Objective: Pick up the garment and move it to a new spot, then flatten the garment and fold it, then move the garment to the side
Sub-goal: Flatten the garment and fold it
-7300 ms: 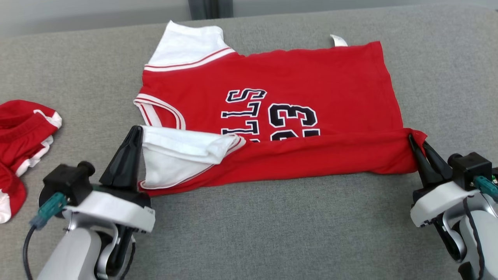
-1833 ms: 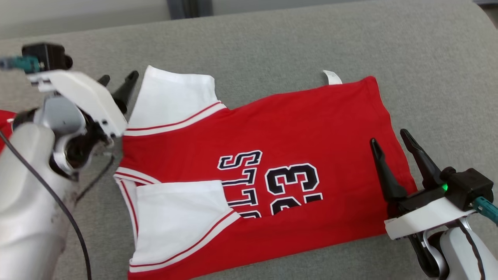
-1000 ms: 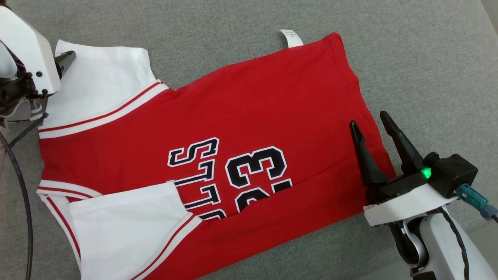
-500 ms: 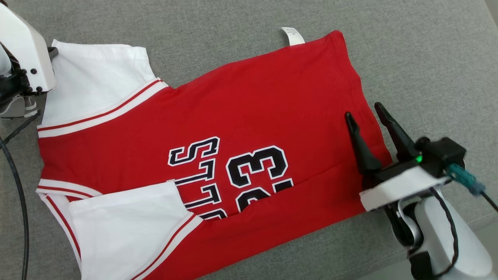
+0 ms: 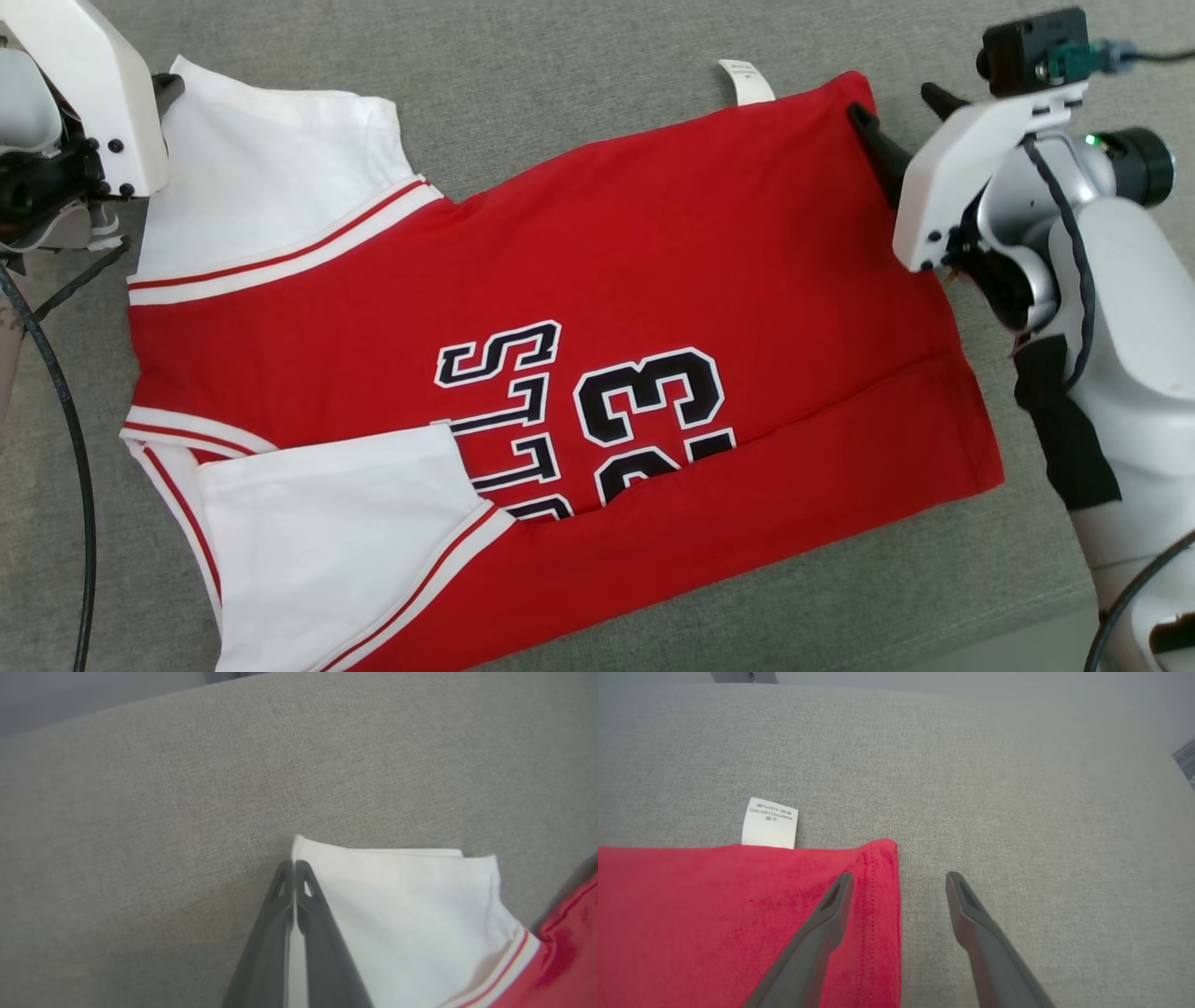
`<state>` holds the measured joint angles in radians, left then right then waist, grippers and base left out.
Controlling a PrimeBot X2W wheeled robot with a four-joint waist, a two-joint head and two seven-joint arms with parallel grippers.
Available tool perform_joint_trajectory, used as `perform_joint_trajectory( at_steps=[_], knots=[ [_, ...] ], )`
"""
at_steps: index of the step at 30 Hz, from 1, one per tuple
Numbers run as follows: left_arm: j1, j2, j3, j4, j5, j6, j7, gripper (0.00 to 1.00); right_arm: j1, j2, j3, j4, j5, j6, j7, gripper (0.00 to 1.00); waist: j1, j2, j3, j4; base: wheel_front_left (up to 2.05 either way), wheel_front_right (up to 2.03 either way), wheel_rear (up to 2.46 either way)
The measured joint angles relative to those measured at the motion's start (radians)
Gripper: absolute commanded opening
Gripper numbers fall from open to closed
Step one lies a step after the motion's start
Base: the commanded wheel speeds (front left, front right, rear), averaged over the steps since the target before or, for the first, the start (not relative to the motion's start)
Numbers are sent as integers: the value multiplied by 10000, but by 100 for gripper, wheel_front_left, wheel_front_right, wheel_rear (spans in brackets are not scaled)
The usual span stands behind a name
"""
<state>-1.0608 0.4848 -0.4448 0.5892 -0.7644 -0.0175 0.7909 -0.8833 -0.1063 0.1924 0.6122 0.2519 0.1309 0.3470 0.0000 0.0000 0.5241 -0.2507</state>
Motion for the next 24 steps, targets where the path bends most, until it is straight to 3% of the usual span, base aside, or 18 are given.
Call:
perform_joint_trajectory(
  at_steps=[7, 16, 17, 18, 20, 24],
  knots=[
    [-69, 12, -100, -339, 17, -35, 12, 0, -1122, 157, -167, 1058, -631, 0, 1430, 100, 0, 0, 159, 257, 0, 0, 0],
    [-43, -13, -198, -721, -8, -40, 94, 0, -1807, 247, -100, 1841, -1139, 0, 1764, 100, 0, 0, 294, 455, 0, 0, 0],
    [-29, -6, -205, -736, -8, -31, 94, 0, -1841, 247, -65, 1870, -1158, 0, 1764, 79, 0, 0, 303, 464, 0, 0, 0],
    [-25, 2, -213, -754, -8, -29, 94, 0, -1867, 247, 2, 1894, -1162, 0, 1760, 44, 0, 0, 311, 473, 0, 0, 0],
    [-24, 21, -236, -784, 0, -17, 81, 0, -1918, 276, 119, 1937, -1158, 0, 1749, 0, 0, 0, 320, 495, 0, 0, 0],
    [-37, 163, -280, -930, 207, -142, -378, 0, -1973, 286, 161, 1921, -1133, 2, 1534, 0, 0, 0, 320, 524, 0, 0, 0]
  ],
)
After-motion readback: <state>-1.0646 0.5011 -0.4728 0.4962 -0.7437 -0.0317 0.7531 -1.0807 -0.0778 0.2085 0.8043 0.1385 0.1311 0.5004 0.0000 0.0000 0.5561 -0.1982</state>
